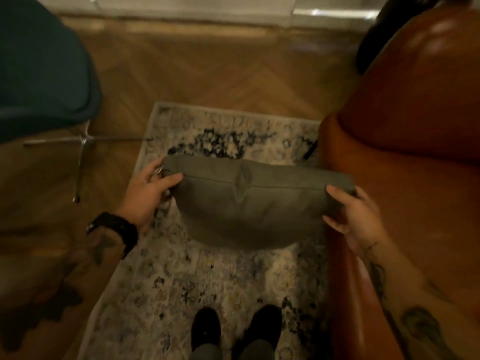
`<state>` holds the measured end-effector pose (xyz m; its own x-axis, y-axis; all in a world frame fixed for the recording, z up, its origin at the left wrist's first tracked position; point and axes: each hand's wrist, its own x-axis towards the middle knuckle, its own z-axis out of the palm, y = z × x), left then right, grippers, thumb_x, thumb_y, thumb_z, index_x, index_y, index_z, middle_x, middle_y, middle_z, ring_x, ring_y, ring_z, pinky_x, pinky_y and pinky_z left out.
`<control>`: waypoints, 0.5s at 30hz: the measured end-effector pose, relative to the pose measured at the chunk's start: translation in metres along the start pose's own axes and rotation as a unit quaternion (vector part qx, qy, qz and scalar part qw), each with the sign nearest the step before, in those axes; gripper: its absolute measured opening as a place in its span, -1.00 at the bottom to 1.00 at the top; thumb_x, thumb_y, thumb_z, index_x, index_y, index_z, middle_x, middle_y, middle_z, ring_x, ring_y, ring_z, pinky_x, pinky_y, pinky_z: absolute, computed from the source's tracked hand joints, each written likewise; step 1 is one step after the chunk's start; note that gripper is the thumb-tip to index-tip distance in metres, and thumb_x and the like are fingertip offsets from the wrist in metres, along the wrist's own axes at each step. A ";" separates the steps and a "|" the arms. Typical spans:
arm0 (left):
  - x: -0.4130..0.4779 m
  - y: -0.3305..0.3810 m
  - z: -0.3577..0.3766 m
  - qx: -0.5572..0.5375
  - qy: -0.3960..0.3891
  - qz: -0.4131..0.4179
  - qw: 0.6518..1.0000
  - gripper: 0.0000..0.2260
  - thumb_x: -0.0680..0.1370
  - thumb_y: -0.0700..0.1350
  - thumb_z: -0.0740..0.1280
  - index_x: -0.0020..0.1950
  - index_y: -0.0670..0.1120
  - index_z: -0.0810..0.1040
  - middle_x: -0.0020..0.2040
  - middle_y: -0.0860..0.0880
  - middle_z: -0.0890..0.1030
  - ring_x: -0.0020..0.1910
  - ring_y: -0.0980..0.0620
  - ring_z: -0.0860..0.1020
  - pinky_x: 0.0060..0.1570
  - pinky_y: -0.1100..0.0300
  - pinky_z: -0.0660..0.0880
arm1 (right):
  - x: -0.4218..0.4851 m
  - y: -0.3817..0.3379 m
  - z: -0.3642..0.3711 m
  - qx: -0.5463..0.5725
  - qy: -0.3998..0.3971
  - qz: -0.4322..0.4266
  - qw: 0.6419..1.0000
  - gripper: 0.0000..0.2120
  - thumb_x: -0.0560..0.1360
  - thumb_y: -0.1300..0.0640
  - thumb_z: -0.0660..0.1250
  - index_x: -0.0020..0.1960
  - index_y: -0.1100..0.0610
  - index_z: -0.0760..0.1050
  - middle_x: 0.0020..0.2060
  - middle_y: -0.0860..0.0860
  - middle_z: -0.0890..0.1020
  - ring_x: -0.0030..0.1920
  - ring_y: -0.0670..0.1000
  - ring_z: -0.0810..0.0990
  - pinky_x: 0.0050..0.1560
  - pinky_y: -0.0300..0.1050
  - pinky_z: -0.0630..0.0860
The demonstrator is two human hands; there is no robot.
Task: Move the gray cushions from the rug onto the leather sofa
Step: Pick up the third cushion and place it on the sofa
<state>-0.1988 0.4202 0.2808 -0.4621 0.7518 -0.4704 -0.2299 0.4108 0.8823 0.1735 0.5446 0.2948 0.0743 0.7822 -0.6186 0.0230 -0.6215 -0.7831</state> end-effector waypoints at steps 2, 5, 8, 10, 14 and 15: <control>-0.023 0.055 0.012 -0.001 -0.009 0.029 1.000 -0.52 0.44 0.04 0.50 0.31 0.24 0.47 0.09 0.23 0.67 0.04 0.22 0.64 0.01 0.15 0.52 | -0.042 -0.044 -0.013 0.015 0.021 -0.020 0.999 -0.71 0.46 0.02 0.51 0.17 -0.11 0.61 0.16 -0.10 0.66 0.19 0.00 0.60 0.10 0.11 0.59; -0.060 0.128 0.034 -0.009 -0.013 0.071 0.997 -0.54 0.34 0.13 0.53 0.22 0.18 0.54 0.01 0.31 0.66 -0.02 0.32 0.62 -0.05 0.29 0.55 | -0.098 -0.099 -0.030 0.027 0.065 -0.073 0.995 -0.73 0.48 -0.01 0.50 0.17 -0.08 0.61 0.14 -0.07 0.67 0.17 0.06 0.62 0.11 0.09 0.60; -0.099 0.195 0.059 0.021 -0.026 0.116 0.993 -0.62 0.40 0.07 0.50 0.19 0.10 0.56 0.07 0.23 0.62 0.00 0.33 0.58 0.04 0.26 0.54 | -0.153 -0.146 -0.053 0.035 0.111 -0.122 0.986 -0.65 0.51 -0.02 0.47 0.27 0.01 0.57 0.14 -0.07 0.65 0.18 0.08 0.62 0.14 0.11 0.60; -0.115 0.230 0.073 0.048 -0.039 0.138 0.988 -0.64 0.45 0.06 0.48 0.21 0.01 0.60 0.20 0.08 0.62 0.16 0.12 0.58 0.20 0.07 0.52 | -0.178 -0.169 -0.068 0.039 0.133 -0.151 0.979 -0.67 0.51 -0.05 0.46 0.24 -0.02 0.57 0.09 -0.12 0.63 0.19 0.09 0.60 0.09 0.06 0.60; -0.134 0.292 0.116 0.110 -0.080 0.205 0.969 -0.66 0.46 0.10 0.45 0.18 -0.01 0.62 0.17 -0.02 0.65 0.17 -0.03 0.59 0.22 -0.13 0.51 | -0.217 -0.201 -0.114 0.067 0.182 -0.197 0.961 -0.82 0.54 -0.11 0.41 0.10 -0.11 0.57 0.06 -0.14 0.61 0.16 0.09 0.60 -0.09 -0.05 0.58; -0.137 0.303 0.129 0.121 -0.090 0.217 0.964 -0.67 0.46 0.11 0.45 0.16 0.01 0.63 0.15 -0.02 0.66 0.15 -0.03 0.60 0.21 -0.15 0.52 | -0.221 -0.204 -0.126 0.074 0.200 -0.200 0.956 -0.75 0.54 -0.12 0.40 0.17 -0.07 0.56 0.10 -0.09 0.61 0.17 0.10 0.59 -0.10 -0.05 0.58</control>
<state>-0.0945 0.5079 0.6102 -0.3093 0.9482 -0.0729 0.1692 0.1303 0.9769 0.2777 0.4929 0.5995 0.4649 0.8586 -0.2161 -0.0095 -0.2393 -0.9709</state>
